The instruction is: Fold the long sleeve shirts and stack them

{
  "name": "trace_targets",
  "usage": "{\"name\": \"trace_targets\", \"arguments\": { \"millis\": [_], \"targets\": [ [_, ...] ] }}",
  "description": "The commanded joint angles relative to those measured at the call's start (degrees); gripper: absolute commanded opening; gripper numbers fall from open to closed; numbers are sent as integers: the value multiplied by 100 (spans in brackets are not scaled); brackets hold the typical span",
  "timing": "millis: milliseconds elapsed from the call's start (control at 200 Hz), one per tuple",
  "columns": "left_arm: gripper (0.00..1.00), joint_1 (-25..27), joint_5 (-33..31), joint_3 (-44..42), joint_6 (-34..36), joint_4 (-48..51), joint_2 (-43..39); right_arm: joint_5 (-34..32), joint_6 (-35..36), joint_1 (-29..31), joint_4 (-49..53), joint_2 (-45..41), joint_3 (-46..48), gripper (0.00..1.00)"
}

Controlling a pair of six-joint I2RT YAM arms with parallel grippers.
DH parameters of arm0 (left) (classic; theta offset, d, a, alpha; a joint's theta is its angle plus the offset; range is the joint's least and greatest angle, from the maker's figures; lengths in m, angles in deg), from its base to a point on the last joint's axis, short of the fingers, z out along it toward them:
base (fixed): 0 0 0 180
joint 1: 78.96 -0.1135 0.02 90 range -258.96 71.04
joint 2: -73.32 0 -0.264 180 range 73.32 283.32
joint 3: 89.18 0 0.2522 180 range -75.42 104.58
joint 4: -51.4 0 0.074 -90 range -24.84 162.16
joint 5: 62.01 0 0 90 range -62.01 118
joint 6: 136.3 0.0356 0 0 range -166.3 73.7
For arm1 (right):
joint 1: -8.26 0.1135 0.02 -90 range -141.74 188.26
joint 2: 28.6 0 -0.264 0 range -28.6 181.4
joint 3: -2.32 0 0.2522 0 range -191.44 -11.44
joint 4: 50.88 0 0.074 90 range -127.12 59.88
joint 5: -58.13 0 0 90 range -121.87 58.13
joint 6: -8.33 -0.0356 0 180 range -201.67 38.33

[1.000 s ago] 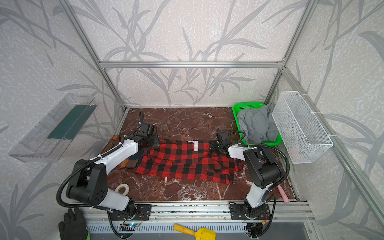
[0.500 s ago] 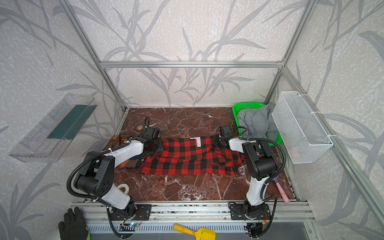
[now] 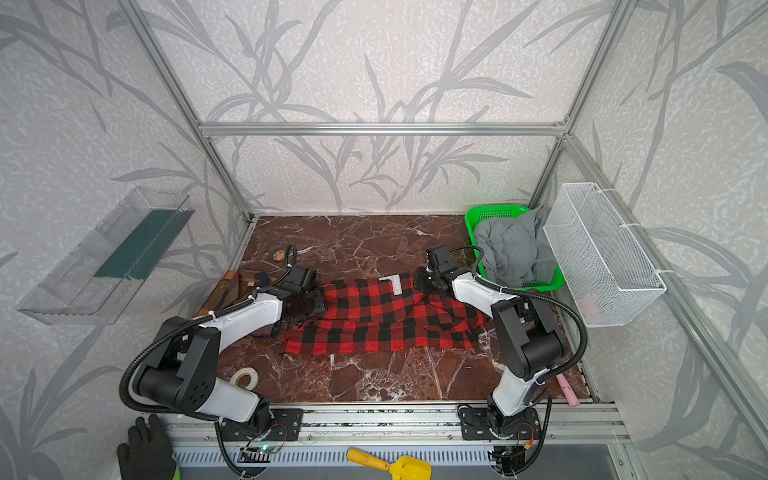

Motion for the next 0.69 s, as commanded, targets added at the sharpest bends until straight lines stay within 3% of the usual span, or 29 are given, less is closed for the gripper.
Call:
{"name": "trace_targets", "arguments": {
  "millis": [0, 330, 690],
  "targets": [
    [61, 41, 36, -96, -171, 103, -136, 89, -17, 329, 165, -53, -161, 24],
    [61, 41, 137, -213, -258, 100, 8, -81, -277, 479, -163, 506, 203, 24],
    [61, 288, 434, -722, -643, 55, -371, -143, -87, 399, 5, 1268, -178, 24]
  ]
}}
